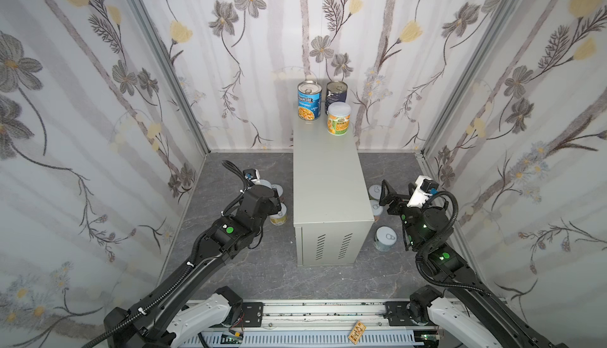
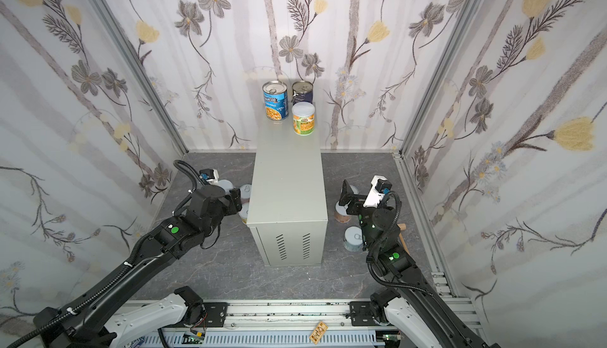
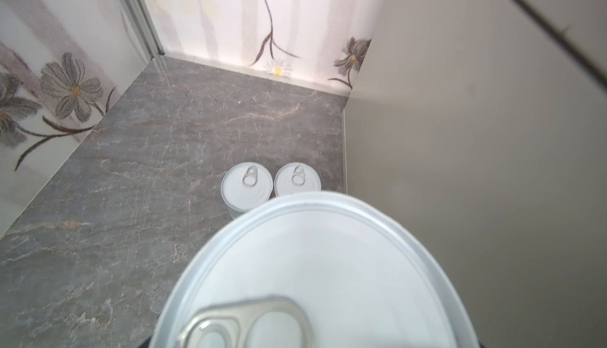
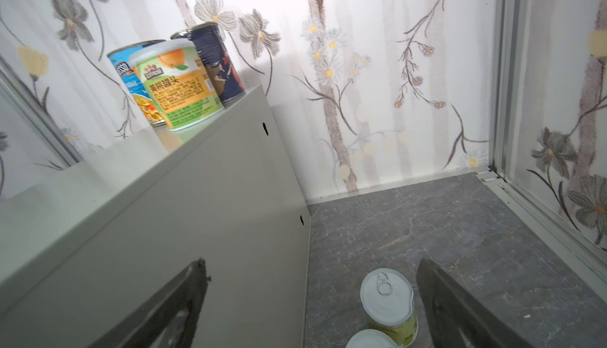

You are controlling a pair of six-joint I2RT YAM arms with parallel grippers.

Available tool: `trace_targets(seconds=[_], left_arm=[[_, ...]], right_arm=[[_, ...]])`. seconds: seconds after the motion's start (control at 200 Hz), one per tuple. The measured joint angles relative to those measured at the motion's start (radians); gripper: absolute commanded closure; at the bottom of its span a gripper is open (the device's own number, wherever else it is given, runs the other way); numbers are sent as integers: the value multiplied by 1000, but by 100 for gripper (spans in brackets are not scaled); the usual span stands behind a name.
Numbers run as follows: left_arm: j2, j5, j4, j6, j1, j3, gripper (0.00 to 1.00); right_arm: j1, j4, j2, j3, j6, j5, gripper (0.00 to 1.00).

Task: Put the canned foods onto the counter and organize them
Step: 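Lift the pink-labelled can up toward the cabinet top with the left gripper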

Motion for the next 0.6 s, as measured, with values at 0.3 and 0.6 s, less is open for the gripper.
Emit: trace_targets(seconds=[0.3,0.6], left_arm=[[169,77,-1,142,28,260,100],[317,169,21,245,54,453,100]], right_arm=[[0,-1,-51,22,-44,-27,0],[0,-8,-56,36,-69,-46,0]])
